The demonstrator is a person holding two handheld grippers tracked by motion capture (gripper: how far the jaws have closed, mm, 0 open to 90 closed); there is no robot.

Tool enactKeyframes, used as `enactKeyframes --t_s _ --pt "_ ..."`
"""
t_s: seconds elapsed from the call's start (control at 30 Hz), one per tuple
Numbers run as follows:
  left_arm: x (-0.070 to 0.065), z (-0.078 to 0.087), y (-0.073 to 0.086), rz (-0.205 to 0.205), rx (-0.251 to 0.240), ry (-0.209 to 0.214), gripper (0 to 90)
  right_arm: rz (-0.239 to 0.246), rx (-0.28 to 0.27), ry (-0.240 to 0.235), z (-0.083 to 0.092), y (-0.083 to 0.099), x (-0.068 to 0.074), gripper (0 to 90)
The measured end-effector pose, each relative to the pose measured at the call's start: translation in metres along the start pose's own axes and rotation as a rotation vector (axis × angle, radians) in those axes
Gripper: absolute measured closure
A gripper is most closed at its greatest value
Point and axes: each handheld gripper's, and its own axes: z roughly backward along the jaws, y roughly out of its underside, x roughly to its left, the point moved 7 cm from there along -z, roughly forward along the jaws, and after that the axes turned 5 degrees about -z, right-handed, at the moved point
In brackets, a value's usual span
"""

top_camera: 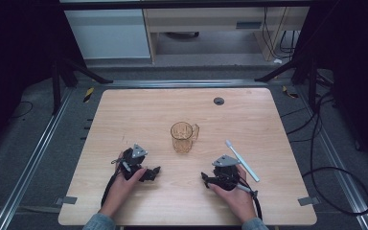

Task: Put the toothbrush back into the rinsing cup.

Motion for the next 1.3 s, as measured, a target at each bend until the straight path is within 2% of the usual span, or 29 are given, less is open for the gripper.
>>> enactKeyframes --t_s 0.1,0.17,0.2,0.33,0.37,0.43,0.5,0.6,0.63,0.67,0.77,0.8,0.87,0.9,0.93,0.97,1.1,1.13,1.2,1.3 --pt "0.0 0.0 0.0 0.0 0.0 0.0 0.0 0.0 0.009 0.003 0.001 0.001 0.0 20.2" --pt "0.0 0.0 0.0 0.0 -0.002 0.001 0.0 0.03 0.028 0.015 0.006 0.0 0.001 18.7" --pt "0.0 0.0 0.0 0.0 -0.002 0.001 0.0 0.03 0.028 0.015 0.006 0.0 0.001 18.7" --pt "0.0 0.0 0.0 0.001 -0.001 0.0 0.0 0.074 0.046 0.042 0.033 -0.012 -0.006 18.0" --pt "0.0 0.0 0.0 0.001 -0.001 0.0 0.0 0.074 0.046 0.042 0.033 -0.012 -0.006 18.0" --pt "0.0 0.0 0.0 0.002 -0.001 -0.001 0.0 0.063 0.05 0.041 0.047 -0.021 -0.014 17.5" --pt "0.0 0.0 0.0 0.002 -0.001 -0.001 0.0 0.08 0.087 0.076 0.067 -0.032 -0.03 16.1" --pt "0.0 0.0 0.0 0.002 -0.001 -0.001 0.0 0.08 0.12 0.079 0.084 -0.044 -0.045 13.9" --pt "0.0 0.0 0.0 0.002 -0.001 -0.001 0.0 0.08 0.12 0.079 0.084 -0.044 -0.045 13.9" --pt "0.0 0.0 0.0 0.003 -0.001 -0.002 0.0 0.09 0.156 0.08 0.095 -0.052 -0.056 13.9" --pt "0.0 0.0 0.0 0.003 -0.001 -0.002 0.0 0.095 0.177 0.085 0.103 -0.06 -0.063 17.1" --pt "0.0 0.0 0.0 0.003 -0.001 -0.002 0.0 0.091 0.199 0.095 0.112 -0.071 -0.072 20.4" --pt "0.0 0.0 0.0 0.004 -0.002 -0.002 0.0 0.092 0.208 0.098 0.116 -0.076 -0.076 22.8" --pt "0.0 0.0 0.0 0.006 -0.004 -0.003 0.0 0.092 0.231 0.099 0.122 -0.088 -0.084 25.9" --pt "0.0 0.0 0.0 0.006 -0.004 -0.003 0.0 0.092 0.231 0.099 0.122 -0.088 -0.084 25.9" --pt "0.0 0.0 0.0 0.004 -0.004 -0.003 0.0 0.096 0.249 0.119 0.126 -0.096 -0.091 29.5" --pt "0.0 0.0 0.0 0.004 -0.004 -0.003 0.0 0.105 0.283 0.13 0.127 -0.107 -0.102 34.6" --pt "0.0 0.0 0.0 0.004 -0.004 -0.003 0.0 0.105 0.283 0.13 0.127 -0.107 -0.102 34.6" --pt "0.0 0.0 0.0 0.003 -0.004 -0.001 0.0 0.121 0.327 0.13 0.124 -0.11 -0.105 38.6" --pt "0.0 0.0 0.0 0.002 -0.003 -0.001 0.0 0.13 0.352 0.134 0.121 -0.11 -0.107 40.6"
